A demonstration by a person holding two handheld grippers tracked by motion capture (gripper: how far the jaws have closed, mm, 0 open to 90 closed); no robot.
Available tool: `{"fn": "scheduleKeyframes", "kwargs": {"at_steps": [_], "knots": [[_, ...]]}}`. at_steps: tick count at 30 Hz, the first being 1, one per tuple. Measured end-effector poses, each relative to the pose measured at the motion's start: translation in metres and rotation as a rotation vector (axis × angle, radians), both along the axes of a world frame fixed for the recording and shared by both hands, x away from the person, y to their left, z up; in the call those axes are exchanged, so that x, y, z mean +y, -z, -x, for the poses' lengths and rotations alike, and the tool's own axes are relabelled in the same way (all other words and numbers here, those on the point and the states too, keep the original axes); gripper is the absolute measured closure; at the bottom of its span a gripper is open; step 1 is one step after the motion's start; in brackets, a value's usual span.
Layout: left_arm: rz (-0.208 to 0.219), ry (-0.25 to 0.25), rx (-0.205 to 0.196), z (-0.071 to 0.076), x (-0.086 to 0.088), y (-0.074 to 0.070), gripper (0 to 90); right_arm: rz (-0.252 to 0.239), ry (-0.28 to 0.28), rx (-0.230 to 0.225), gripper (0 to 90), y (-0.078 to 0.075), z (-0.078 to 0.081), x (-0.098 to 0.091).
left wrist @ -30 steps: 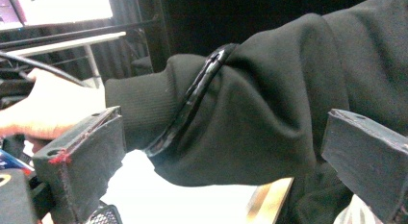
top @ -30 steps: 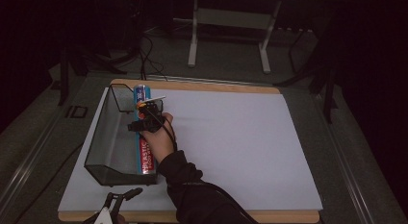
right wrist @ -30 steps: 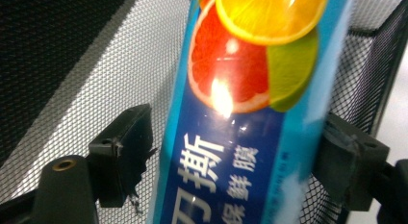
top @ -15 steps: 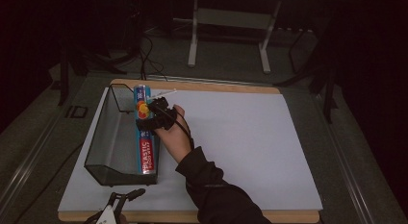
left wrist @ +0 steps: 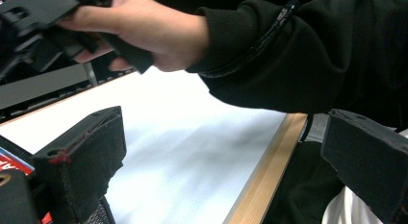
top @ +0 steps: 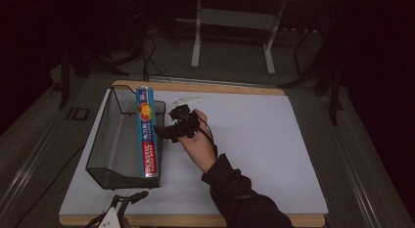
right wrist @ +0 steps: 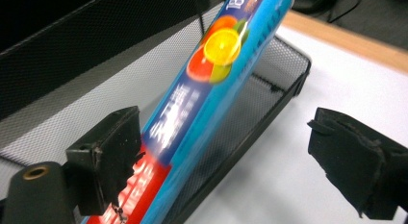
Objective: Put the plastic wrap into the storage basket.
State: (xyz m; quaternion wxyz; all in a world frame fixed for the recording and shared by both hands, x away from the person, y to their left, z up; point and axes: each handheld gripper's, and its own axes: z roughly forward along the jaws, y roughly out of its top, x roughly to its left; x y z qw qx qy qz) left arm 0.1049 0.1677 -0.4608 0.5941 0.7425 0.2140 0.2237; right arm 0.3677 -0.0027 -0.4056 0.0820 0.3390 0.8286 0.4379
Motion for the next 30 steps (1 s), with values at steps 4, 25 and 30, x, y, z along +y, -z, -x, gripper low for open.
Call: {"fn": "scheduleKeyframes", "kwargs": {"at_steps": [4,25,30], "knots": [[-0.005,0.002,0.003,0.000,-0.001,0.000,2.5,0.013,0.002,-0.064,13.8,0.000,0.007,-0.018],[-0.017,0.000,0.015,-0.004,-0.005,0.002,2.5,-0.020,0.012,-0.069,12.3,0.021,0.042,-0.115],[-0.023,0.001,0.012,-0.003,-0.006,0.002,2.5,-0.037,0.036,-0.069,12.4,0.025,0.053,-0.141]]}}
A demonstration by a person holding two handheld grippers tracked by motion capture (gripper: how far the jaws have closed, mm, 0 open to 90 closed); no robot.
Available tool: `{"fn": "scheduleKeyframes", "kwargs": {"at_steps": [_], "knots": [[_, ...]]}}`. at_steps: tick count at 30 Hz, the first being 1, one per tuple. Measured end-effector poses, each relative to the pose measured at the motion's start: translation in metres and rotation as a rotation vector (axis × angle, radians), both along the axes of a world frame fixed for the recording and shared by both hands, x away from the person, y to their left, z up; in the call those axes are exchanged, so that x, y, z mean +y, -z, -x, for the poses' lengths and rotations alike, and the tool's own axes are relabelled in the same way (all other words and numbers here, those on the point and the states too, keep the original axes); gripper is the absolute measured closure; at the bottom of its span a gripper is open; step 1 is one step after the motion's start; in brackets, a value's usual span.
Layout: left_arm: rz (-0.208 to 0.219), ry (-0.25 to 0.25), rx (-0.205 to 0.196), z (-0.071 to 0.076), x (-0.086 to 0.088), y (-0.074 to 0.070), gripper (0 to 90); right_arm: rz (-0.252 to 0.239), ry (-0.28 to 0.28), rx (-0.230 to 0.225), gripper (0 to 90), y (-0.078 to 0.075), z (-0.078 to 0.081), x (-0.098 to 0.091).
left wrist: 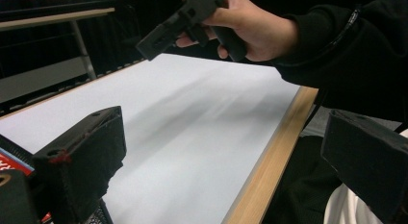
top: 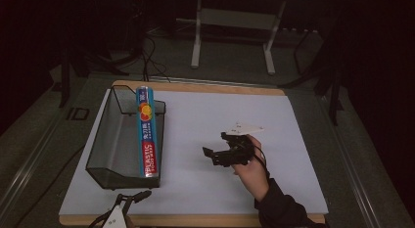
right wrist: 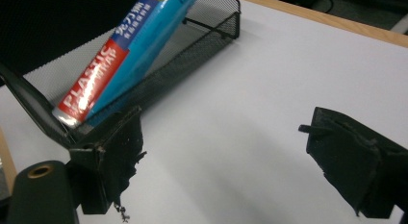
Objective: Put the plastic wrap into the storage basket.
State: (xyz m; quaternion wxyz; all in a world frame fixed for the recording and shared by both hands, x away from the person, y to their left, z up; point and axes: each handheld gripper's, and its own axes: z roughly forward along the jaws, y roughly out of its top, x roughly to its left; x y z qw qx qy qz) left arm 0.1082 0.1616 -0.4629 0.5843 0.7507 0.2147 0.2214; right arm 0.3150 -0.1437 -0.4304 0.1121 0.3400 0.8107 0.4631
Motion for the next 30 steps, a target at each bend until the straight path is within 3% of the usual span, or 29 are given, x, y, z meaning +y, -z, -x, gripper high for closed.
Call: {"fn": "scheduleKeyframes", "kwargs": {"at_steps": [13,18,25,30], "knots": [[-0.004,0.001,0.003,0.000,0.000,0.000,2.5,0.003,0.014,0.005,12.4,0.007,0.021,-0.040],[-0.006,0.001,0.005,-0.001,0.000,0.000,2.5,0.015,0.012,-0.015,12.4,0.011,0.032,-0.054],[-0.007,0.002,0.005,-0.001,-0.001,0.001,2.5,0.016,0.045,-0.038,12.4,0.012,0.042,-0.072],[-0.007,0.000,0.006,-0.001,-0.001,0.001,2.5,0.020,0.064,-0.028,12.5,0.017,0.048,-0.085]]}}
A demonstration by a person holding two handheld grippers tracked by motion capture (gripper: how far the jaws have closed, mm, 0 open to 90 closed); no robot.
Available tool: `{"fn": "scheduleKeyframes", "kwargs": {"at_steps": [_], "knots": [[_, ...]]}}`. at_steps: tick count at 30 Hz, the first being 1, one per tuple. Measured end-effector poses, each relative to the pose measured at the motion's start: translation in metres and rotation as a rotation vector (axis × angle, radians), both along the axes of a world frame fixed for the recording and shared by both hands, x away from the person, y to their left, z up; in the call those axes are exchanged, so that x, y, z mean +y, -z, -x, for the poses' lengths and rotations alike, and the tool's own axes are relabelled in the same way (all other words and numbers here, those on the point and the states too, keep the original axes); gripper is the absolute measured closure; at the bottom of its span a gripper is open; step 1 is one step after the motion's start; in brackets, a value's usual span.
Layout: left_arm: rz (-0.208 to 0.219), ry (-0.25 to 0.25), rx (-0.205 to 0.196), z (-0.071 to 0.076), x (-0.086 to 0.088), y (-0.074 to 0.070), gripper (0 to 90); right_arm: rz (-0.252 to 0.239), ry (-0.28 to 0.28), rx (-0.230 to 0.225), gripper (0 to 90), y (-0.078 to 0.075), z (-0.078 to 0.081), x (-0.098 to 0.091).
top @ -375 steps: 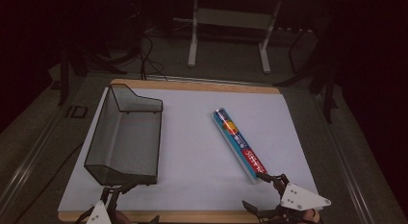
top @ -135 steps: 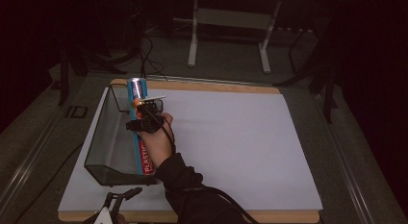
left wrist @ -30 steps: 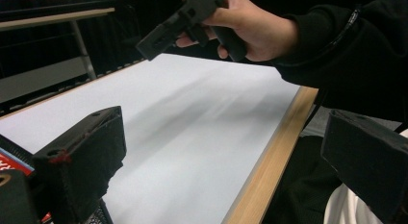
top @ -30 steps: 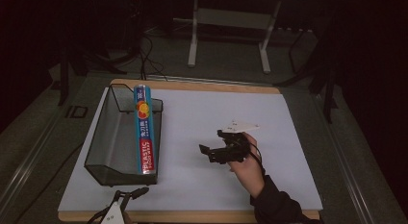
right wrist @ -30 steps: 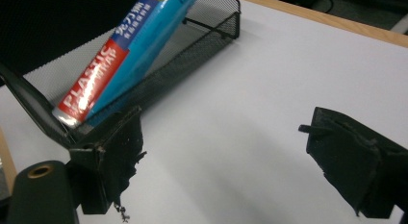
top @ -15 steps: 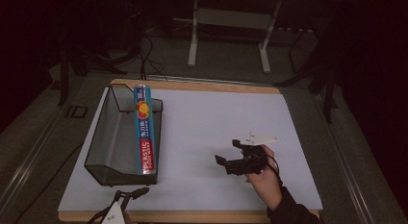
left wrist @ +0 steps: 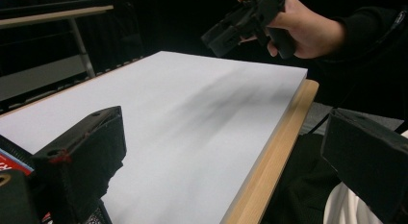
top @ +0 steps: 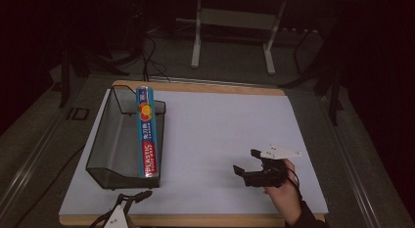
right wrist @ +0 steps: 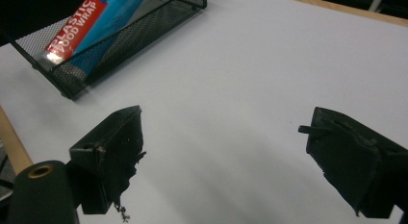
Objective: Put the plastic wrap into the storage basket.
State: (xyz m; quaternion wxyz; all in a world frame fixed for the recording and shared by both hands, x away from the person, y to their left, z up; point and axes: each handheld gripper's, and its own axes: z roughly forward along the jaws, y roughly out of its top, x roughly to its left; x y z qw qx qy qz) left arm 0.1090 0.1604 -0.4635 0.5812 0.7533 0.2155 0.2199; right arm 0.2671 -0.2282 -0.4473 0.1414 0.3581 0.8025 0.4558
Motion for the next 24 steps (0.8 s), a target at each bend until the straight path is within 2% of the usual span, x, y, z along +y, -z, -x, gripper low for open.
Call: {"fn": "scheduleKeyframes", "kwargs": {"at_steps": [2,5,13,19,24], "knots": [[-0.003,0.000,0.000,0.000,0.000,0.000,2.5,0.004,0.002,0.003,12.5,0.002,0.003,-0.003],[-0.002,0.002,0.000,0.000,0.000,0.000,2.5,0.020,0.005,-0.016,12.5,0.005,0.007,-0.007],[-0.004,-0.001,-0.001,0.000,0.001,0.000,2.5,0.016,0.003,-0.047,12.6,0.008,0.017,-0.020],[-0.011,-0.002,-0.002,0.000,0.000,0.000,2.5,0.025,-0.002,-0.052,12.8,0.011,0.017,-0.019],[-0.008,-0.002,-0.001,0.000,0.001,0.000,2.5,0.012,-0.007,-0.059,12.8,0.013,0.014,-0.020]]}}
